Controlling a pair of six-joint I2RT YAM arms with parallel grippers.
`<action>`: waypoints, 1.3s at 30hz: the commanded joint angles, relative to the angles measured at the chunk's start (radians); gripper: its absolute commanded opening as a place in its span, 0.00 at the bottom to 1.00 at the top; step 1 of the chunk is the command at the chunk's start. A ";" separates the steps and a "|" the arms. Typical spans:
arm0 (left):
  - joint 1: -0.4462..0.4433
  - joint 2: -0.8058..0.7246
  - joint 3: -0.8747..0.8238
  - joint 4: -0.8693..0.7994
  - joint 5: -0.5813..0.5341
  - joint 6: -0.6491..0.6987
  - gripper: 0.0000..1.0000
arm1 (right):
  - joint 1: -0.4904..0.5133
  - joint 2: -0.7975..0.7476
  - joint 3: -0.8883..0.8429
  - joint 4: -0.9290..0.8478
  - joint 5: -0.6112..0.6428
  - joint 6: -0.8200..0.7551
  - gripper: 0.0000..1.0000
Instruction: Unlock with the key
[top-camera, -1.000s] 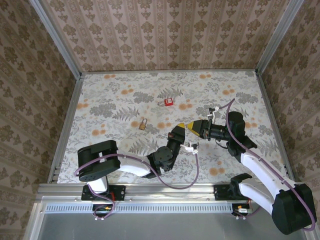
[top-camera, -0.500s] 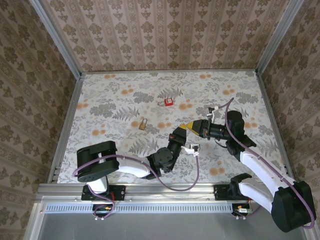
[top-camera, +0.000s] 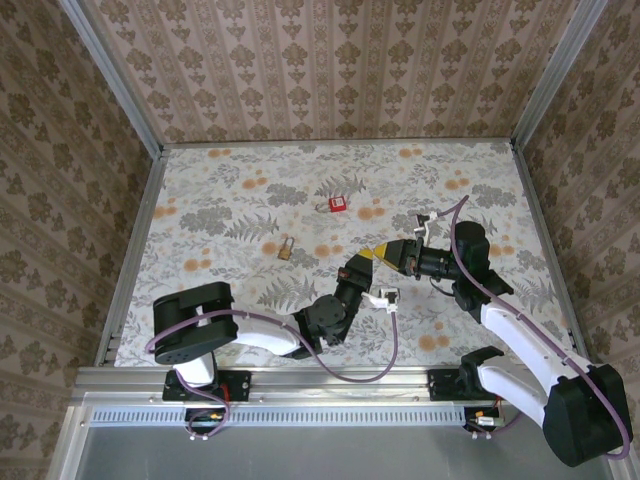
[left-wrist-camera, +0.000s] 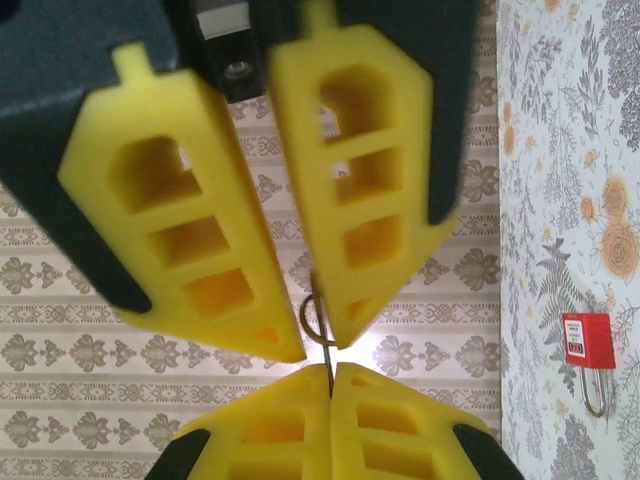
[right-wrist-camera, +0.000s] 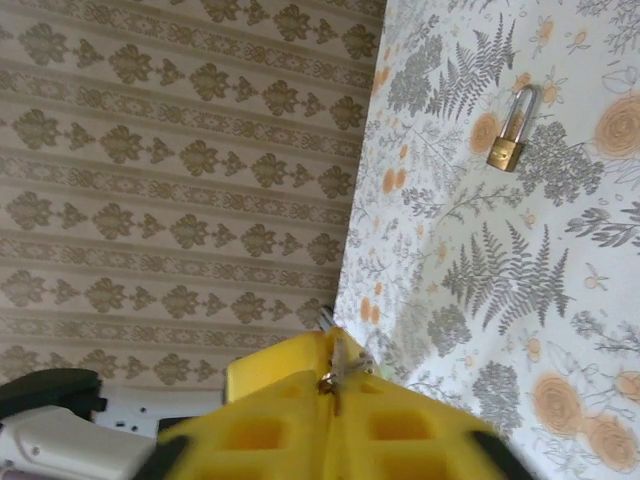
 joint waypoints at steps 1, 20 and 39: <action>-0.013 -0.039 -0.015 0.008 0.012 -0.015 0.00 | -0.009 -0.032 0.035 -0.034 0.016 -0.030 0.25; -0.019 -0.040 -0.019 0.007 0.020 -0.014 0.00 | -0.032 -0.011 0.042 -0.021 -0.009 -0.023 0.22; -0.021 -0.017 0.001 0.008 0.015 -0.012 0.00 | -0.030 -0.040 0.039 -0.023 -0.011 -0.022 0.05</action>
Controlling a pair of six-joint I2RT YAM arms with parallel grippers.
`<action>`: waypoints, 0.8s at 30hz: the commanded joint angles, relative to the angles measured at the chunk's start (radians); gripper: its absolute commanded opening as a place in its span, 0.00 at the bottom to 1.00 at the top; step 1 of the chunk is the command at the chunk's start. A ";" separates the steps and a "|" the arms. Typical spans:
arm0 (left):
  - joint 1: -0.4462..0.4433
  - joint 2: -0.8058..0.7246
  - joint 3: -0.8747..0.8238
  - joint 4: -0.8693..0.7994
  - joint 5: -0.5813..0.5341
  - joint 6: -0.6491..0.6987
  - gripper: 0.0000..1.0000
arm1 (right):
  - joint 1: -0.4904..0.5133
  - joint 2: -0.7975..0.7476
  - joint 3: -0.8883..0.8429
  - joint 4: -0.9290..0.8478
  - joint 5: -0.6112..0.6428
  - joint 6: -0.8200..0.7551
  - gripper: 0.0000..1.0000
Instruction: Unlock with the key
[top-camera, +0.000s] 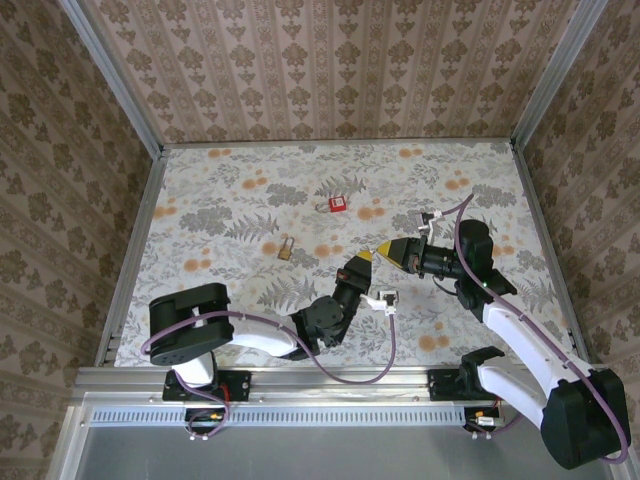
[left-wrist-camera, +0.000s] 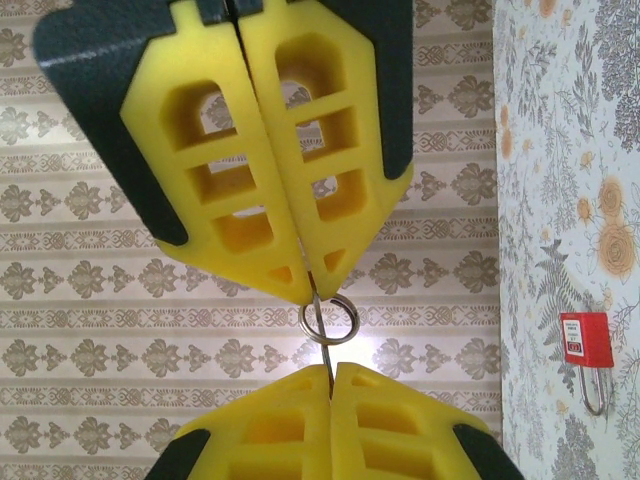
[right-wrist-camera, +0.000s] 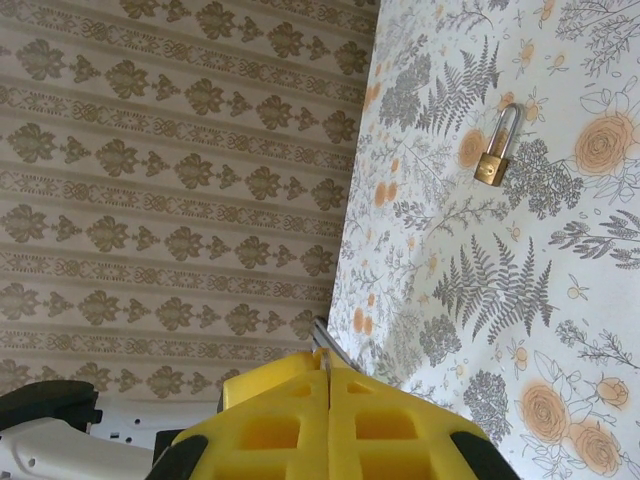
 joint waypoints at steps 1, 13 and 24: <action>-0.014 -0.001 0.018 0.017 0.007 -0.011 0.00 | 0.000 -0.029 0.027 0.009 -0.008 -0.006 0.04; -0.011 -0.079 -0.046 0.017 -0.038 -0.008 0.51 | -0.018 -0.058 0.059 -0.107 0.037 -0.079 0.00; 0.019 -0.198 -0.105 0.014 -0.097 -0.057 0.54 | -0.039 -0.085 0.089 -0.196 0.065 -0.156 0.00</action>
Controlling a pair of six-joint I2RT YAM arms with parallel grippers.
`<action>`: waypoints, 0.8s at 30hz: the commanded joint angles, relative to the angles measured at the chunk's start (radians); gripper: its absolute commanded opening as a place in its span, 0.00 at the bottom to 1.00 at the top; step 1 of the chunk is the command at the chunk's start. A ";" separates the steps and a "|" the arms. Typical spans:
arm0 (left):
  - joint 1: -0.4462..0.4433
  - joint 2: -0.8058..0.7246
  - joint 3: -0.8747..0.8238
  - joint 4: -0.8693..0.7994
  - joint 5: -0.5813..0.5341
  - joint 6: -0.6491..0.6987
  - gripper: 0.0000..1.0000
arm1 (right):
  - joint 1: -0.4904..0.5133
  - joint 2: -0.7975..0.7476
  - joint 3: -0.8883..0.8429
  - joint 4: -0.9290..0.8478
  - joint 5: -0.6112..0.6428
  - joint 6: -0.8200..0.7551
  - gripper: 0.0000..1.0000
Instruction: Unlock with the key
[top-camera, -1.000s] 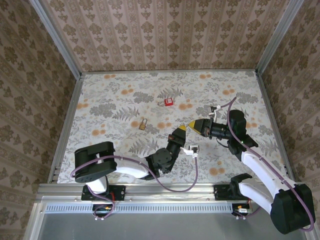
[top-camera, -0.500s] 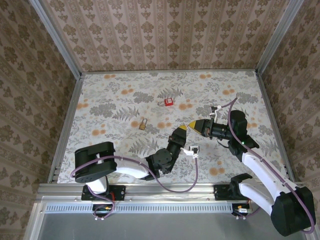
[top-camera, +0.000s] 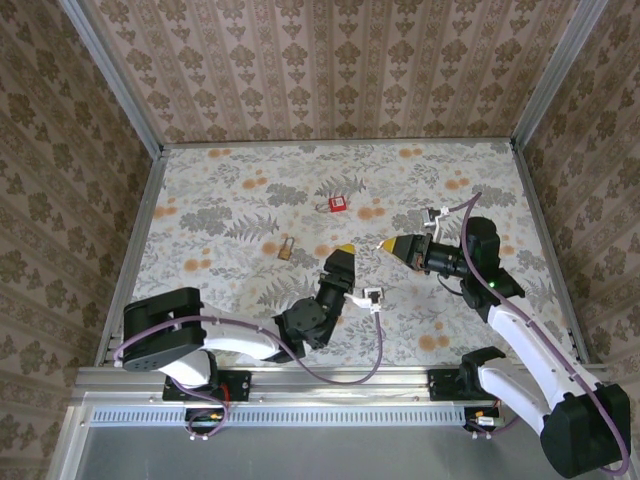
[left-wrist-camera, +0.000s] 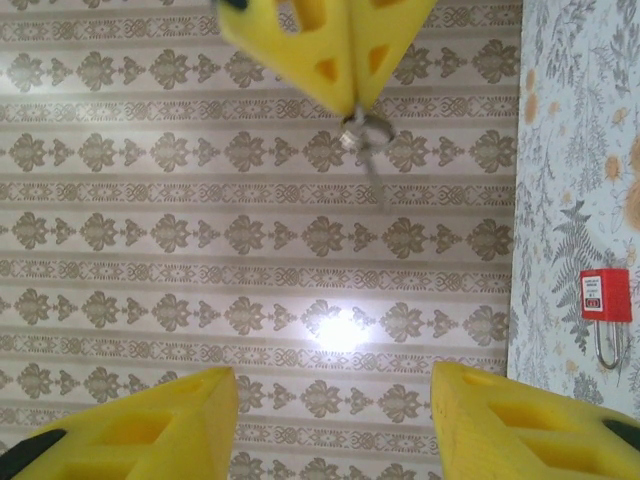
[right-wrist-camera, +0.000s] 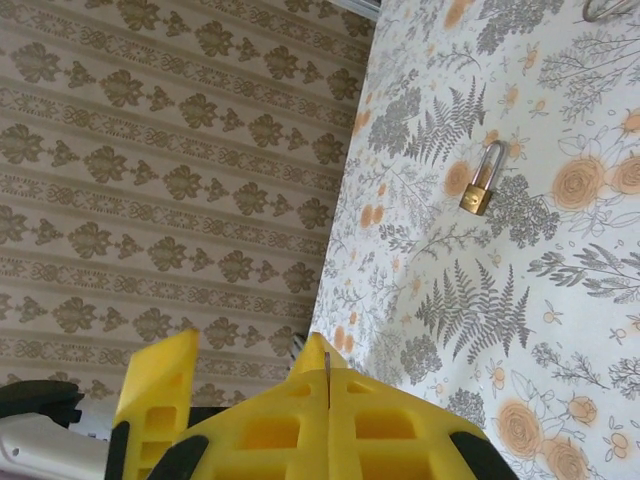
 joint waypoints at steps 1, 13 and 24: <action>0.034 -0.057 -0.009 0.017 -0.043 -0.081 0.54 | -0.008 -0.036 0.040 -0.082 0.030 -0.071 0.00; 0.395 -0.285 0.125 -0.838 0.143 -1.059 0.58 | -0.007 -0.070 0.005 -0.157 0.086 -0.147 0.00; 0.754 -0.221 0.213 -1.368 0.588 -1.758 0.60 | 0.035 -0.057 -0.026 -0.142 0.168 -0.205 0.00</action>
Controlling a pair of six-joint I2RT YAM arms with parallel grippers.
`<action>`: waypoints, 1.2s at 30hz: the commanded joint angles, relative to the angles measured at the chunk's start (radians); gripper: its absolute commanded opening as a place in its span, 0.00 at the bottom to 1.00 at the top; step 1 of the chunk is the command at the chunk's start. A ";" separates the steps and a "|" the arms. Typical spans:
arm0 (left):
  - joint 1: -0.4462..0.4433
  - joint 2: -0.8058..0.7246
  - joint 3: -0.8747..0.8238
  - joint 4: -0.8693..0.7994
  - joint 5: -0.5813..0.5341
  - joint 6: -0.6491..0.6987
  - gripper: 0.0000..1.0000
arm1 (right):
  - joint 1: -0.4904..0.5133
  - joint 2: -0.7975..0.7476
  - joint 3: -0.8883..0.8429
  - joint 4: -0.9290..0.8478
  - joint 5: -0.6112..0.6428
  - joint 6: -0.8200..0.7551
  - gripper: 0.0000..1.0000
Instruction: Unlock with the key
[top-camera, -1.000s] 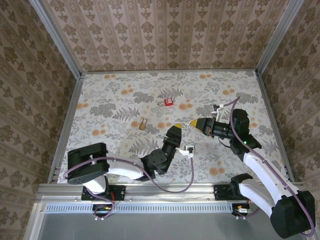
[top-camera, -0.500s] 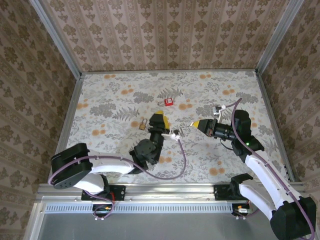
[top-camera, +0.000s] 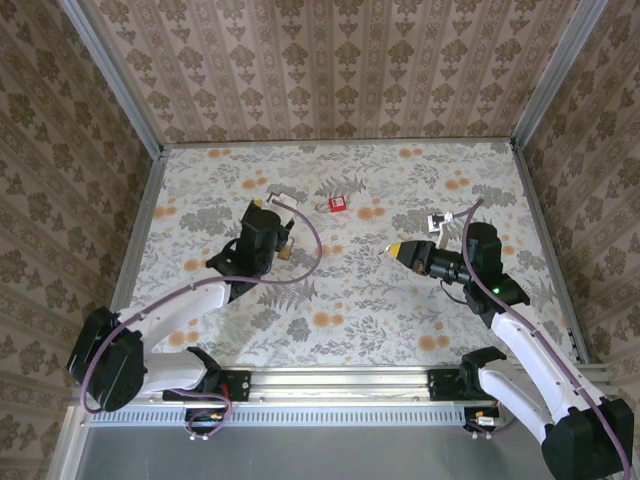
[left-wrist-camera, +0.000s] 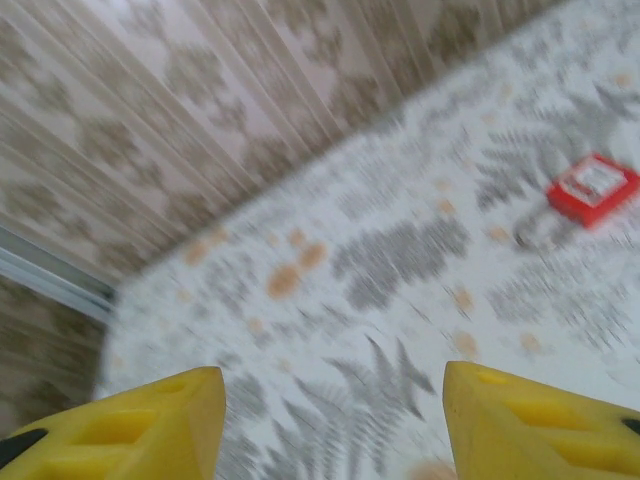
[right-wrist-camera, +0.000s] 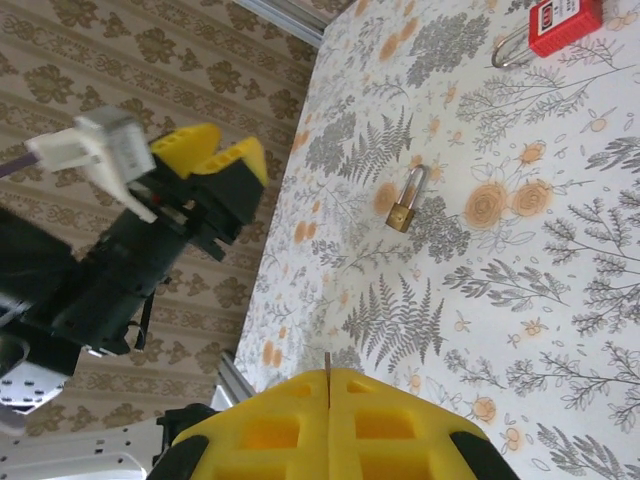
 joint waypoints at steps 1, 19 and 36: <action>0.079 0.079 0.037 -0.233 0.243 -0.303 0.60 | 0.031 0.007 -0.016 -0.003 0.051 -0.041 0.00; 0.232 0.395 0.152 -0.312 0.358 -0.492 0.63 | 0.068 0.000 0.000 -0.052 0.092 -0.081 0.00; 0.186 0.371 0.040 -0.233 0.515 -0.674 0.62 | 0.067 -0.035 0.005 -0.088 0.094 -0.089 0.00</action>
